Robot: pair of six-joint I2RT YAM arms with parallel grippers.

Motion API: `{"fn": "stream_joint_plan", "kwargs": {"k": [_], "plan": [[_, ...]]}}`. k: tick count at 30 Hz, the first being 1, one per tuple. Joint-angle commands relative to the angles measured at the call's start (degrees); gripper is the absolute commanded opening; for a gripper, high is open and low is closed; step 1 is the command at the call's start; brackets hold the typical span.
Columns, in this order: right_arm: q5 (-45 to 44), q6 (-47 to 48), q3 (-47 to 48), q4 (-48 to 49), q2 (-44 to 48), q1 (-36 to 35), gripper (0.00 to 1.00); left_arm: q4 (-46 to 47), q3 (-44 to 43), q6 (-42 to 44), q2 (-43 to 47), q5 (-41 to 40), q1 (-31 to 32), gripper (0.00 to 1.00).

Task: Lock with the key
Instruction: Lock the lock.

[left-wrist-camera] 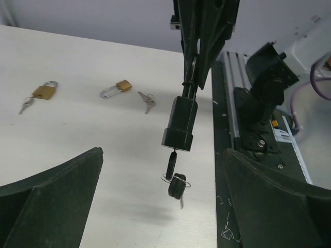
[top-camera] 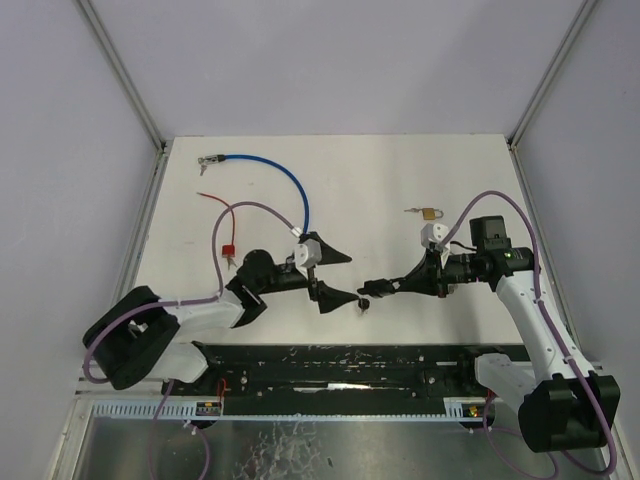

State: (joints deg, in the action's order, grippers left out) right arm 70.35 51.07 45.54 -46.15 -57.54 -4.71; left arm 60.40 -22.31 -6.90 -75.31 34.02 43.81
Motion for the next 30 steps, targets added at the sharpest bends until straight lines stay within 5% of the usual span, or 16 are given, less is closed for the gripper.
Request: {"fn": "stream_joint_plan", "kwargs": {"k": [1, 26, 30], "plan": [[6.7, 8.4, 3.4, -3.2, 0.1, 0.1, 0.00, 2.7, -5.2, 1.9, -5.9, 10.8, -0.3, 0.95], [6.8, 8.8, 3.2, -2.9, 0.2, 0.1, 0.00, -5.8, -16.9, 7.8, -20.1, 12.8, 5.1, 0.54], [6.6, 8.5, 3.0, -2.3, 0.3, 0.1, 0.00, -8.3, -18.4, 8.5, -20.3, 14.4, 5.1, 0.34]]}}
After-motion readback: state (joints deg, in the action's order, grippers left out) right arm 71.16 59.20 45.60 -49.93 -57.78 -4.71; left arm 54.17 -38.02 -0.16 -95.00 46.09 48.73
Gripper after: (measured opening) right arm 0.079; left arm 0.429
